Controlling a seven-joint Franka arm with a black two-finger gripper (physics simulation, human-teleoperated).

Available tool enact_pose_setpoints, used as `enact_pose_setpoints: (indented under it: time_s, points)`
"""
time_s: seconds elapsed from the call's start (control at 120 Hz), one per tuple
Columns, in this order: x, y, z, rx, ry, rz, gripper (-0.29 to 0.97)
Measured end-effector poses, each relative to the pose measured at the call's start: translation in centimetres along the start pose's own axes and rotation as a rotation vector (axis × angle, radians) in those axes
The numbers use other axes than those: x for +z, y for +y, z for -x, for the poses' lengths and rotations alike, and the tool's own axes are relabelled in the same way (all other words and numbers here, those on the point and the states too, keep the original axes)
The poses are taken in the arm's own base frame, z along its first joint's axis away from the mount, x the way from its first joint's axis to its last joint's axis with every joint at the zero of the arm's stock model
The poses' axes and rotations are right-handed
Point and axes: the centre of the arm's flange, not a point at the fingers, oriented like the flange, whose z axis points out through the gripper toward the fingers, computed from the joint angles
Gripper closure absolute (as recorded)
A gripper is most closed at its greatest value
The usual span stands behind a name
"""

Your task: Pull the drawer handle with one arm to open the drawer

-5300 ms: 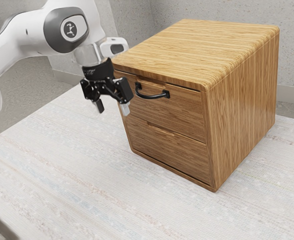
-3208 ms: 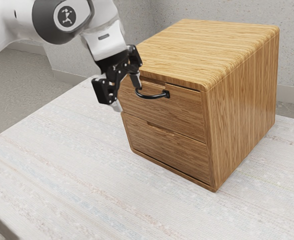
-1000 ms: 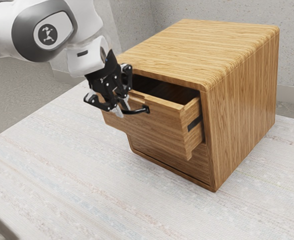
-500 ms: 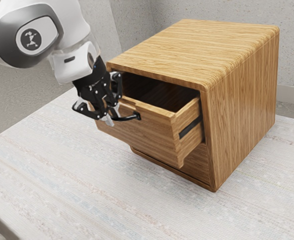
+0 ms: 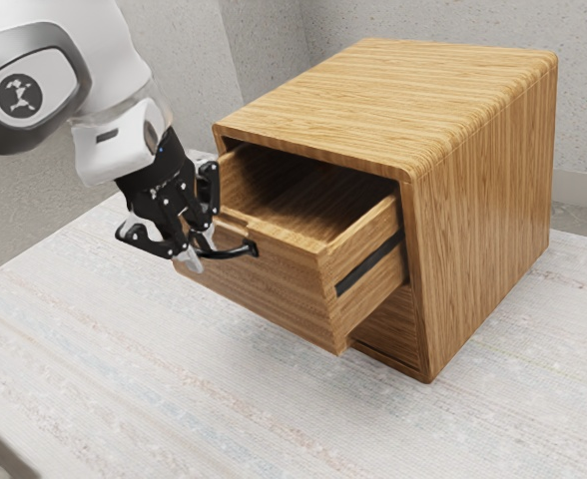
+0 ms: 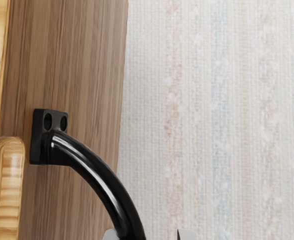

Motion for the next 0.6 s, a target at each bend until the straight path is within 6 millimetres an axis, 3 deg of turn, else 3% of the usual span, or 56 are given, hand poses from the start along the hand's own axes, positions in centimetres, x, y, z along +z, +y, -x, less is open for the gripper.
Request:
enact_pose_setpoints:
  time_s: [0.2,0.45,0.6]
  points:
    - [-0.1,1.7,0.1,-0.012,0.005,0.0,0.59]
    - [-0.7,3.1,0.2,-0.026,0.007,-0.008,0.65]
    - [-2.6,4.2,-0.4,-0.02,0.006,-0.037,0.53]
